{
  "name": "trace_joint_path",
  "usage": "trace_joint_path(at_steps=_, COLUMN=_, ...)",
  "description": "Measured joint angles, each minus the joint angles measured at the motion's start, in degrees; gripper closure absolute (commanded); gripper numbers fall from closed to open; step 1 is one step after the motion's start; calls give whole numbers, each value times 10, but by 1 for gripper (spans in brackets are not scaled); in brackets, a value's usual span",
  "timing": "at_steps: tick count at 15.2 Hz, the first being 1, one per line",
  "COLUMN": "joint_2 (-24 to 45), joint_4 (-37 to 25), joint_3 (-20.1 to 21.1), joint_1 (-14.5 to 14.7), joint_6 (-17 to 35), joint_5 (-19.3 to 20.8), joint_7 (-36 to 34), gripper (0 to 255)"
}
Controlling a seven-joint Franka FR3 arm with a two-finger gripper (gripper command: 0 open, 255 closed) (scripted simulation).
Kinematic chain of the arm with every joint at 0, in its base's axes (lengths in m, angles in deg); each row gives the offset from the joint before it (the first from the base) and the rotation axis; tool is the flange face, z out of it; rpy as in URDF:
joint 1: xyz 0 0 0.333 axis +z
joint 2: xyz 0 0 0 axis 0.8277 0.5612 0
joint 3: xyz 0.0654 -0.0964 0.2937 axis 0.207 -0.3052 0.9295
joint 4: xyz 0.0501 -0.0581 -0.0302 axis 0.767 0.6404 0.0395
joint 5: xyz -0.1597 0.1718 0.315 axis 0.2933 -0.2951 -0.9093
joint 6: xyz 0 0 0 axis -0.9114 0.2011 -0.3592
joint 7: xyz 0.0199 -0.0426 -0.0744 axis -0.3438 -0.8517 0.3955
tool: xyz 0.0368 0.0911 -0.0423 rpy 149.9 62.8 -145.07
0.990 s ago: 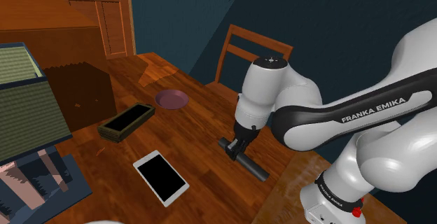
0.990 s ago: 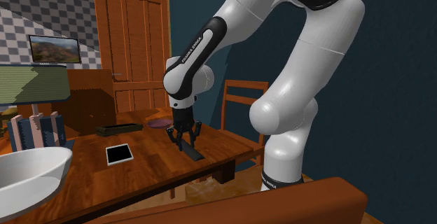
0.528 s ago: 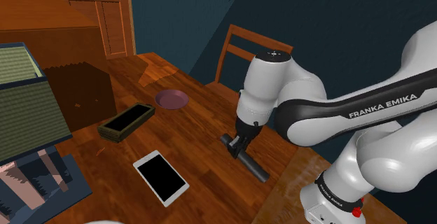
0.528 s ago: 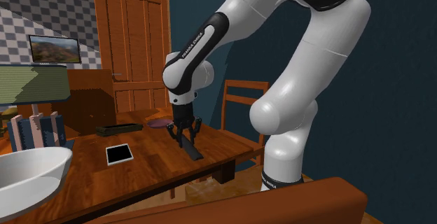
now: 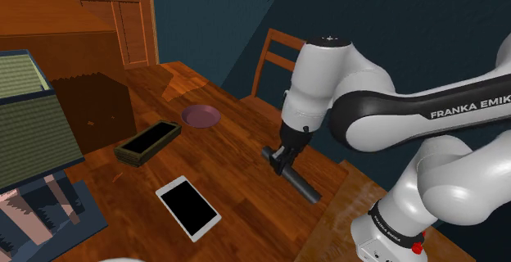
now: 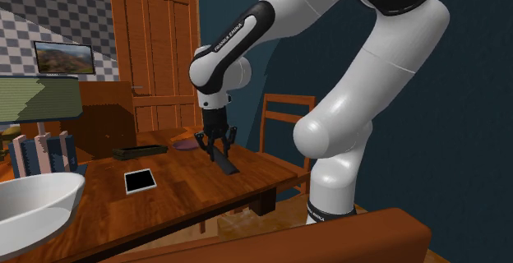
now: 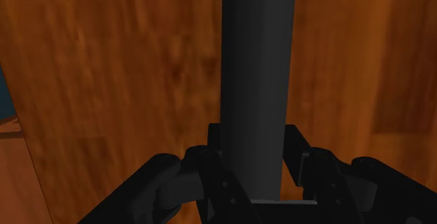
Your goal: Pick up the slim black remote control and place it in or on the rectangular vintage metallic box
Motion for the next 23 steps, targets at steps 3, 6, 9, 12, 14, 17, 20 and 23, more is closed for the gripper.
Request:
trace_joint_path(at_steps=3, joint_2=-11, joint_4=-15, joint_3=-7, joint_1=0, joint_6=-26, joint_5=2, joint_7=3, gripper=255)
trace_joint_path(at_steps=6, joint_2=-25, joint_4=-30, joint_3=-13, joint_1=2, joint_6=-54, joint_5=3, joint_7=4, gripper=255)
trace_joint_path(at_steps=9, joint_2=-38, joint_4=-45, joint_3=-19, joint_1=3, joint_6=-82, joint_5=5, joint_7=6, gripper=255)
trace_joint_path(at_steps=12, joint_2=-46, joint_4=-61, joint_3=-25, joint_1=2, joint_6=-107, joint_5=8, joint_7=8, gripper=255)
trace_joint_path(at_steps=14, joint_2=-17, joint_4=-87, joint_3=-19, joint_1=-8, joint_6=-103, joint_5=16, joint_7=3, gripper=255)
trace_joint_path(at_steps=17, joint_2=57, joint_4=-146, joint_3=0, joint_1=-31, joint_6=-88, joint_5=38, joint_7=-15, gripper=255)
trace_joint_path(at_steps=20, joint_2=134, joint_4=-210, joint_3=18, joint_1=-52, joint_6=-79, joint_5=69, joint_7=-37, gripper=255)
trace_joint_path(at_steps=23, joint_2=211, joint_4=-279, joint_3=37, joint_1=-66, joint_6=-78, joint_5=106, joint_7=-68, gripper=255)
